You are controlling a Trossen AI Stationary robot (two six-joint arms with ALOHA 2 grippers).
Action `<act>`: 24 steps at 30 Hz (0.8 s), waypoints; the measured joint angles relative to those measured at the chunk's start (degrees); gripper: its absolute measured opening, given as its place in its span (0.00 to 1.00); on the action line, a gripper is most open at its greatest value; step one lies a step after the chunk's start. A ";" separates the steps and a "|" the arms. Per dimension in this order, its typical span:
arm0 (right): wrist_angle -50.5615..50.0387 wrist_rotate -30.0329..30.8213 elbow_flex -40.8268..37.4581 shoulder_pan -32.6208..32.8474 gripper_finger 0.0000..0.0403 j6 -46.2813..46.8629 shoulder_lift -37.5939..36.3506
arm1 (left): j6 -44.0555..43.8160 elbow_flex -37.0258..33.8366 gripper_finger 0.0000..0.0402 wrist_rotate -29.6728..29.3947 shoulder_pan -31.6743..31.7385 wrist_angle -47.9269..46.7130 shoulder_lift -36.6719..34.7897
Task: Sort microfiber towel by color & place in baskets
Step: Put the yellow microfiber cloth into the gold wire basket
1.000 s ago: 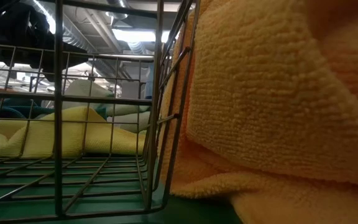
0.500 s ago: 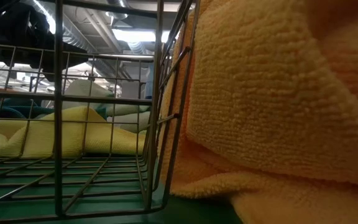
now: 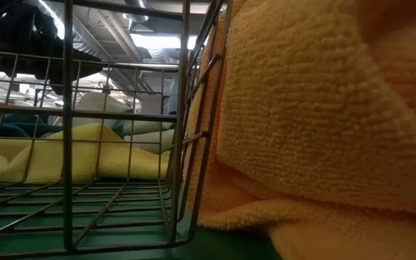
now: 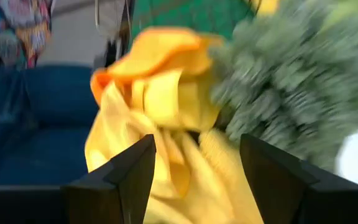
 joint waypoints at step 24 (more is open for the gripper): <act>7.10 -10.94 0.00 0.00 0.56 -0.15 14.81 | 0.00 -0.02 0.22 0.00 0.01 -0.02 0.00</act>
